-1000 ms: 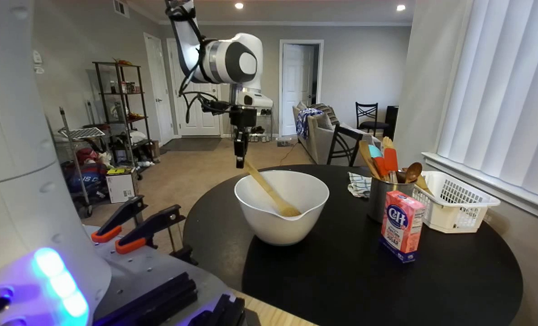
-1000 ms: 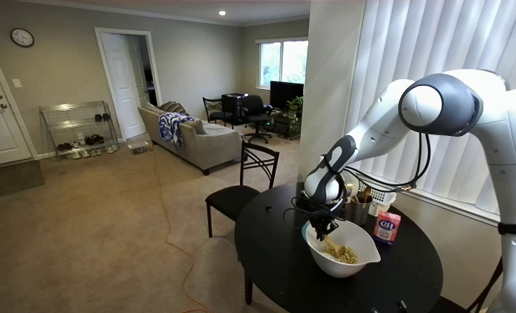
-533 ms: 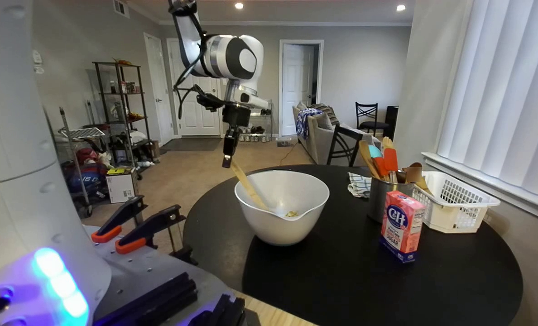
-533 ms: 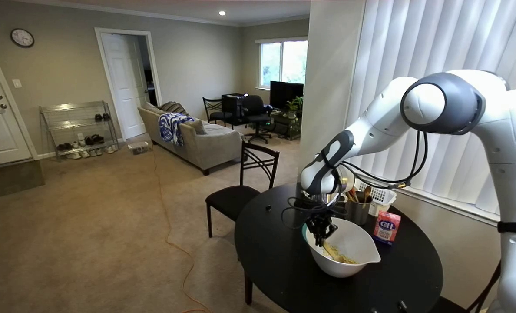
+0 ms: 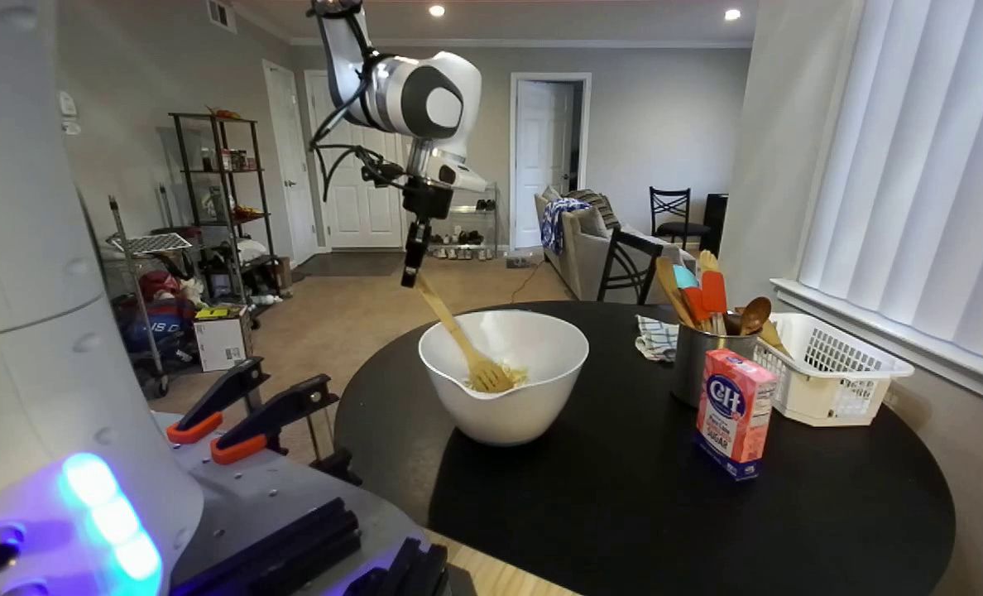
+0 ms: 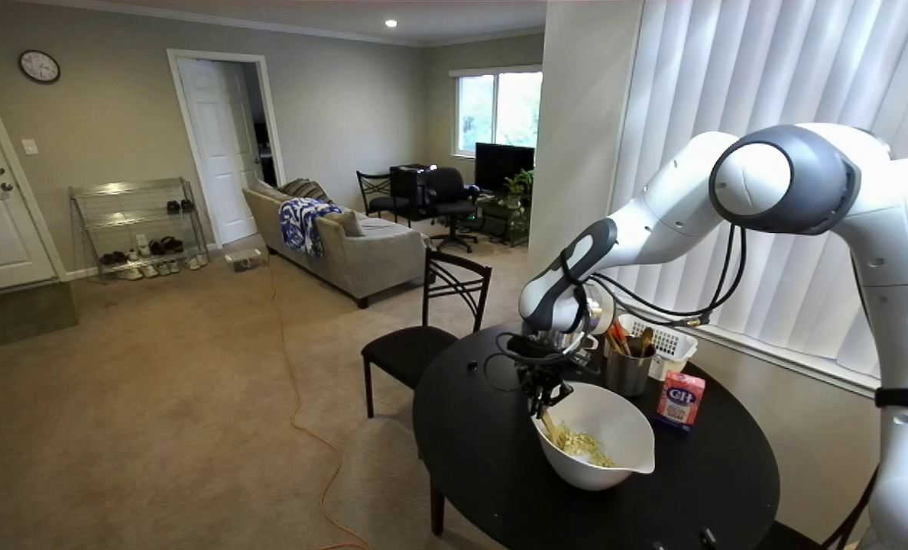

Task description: Pick up the wooden spoon from the white bowl and mix the substance in the white bowl

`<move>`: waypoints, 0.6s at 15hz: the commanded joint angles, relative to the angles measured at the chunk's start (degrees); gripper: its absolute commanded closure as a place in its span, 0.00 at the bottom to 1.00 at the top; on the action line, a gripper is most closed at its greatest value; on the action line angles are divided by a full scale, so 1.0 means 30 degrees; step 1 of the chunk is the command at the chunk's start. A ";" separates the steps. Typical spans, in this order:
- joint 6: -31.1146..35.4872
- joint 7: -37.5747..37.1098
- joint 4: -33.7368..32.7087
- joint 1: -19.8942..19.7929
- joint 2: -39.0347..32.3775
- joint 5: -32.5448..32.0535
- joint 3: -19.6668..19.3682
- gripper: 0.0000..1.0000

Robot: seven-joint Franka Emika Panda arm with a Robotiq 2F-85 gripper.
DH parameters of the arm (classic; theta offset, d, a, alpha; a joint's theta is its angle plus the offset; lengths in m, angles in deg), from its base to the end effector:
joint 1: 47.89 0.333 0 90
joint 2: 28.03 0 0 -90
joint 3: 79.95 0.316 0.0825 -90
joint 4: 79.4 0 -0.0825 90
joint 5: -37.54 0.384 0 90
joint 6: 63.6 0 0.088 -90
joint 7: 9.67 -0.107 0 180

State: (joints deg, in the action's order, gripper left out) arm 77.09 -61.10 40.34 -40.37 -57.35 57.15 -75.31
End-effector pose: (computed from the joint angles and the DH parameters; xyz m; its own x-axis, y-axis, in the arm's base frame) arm 0.5537 0.1201 0.1634 0.5387 -0.7963 -0.2749 -0.8270 -0.5621 0.0077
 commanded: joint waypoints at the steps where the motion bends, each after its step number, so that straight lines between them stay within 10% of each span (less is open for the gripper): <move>1: 0.2129 0.1137 0.0573 0.0041 0.0147 0.0498 0.0134 0.97; 9: 0.2173 -0.1794 0.1507 0.1782 0.0454 -0.1781 -0.1862 0.97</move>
State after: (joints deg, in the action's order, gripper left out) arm 82.94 -62.23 42.89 -37.77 -57.45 55.35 -77.94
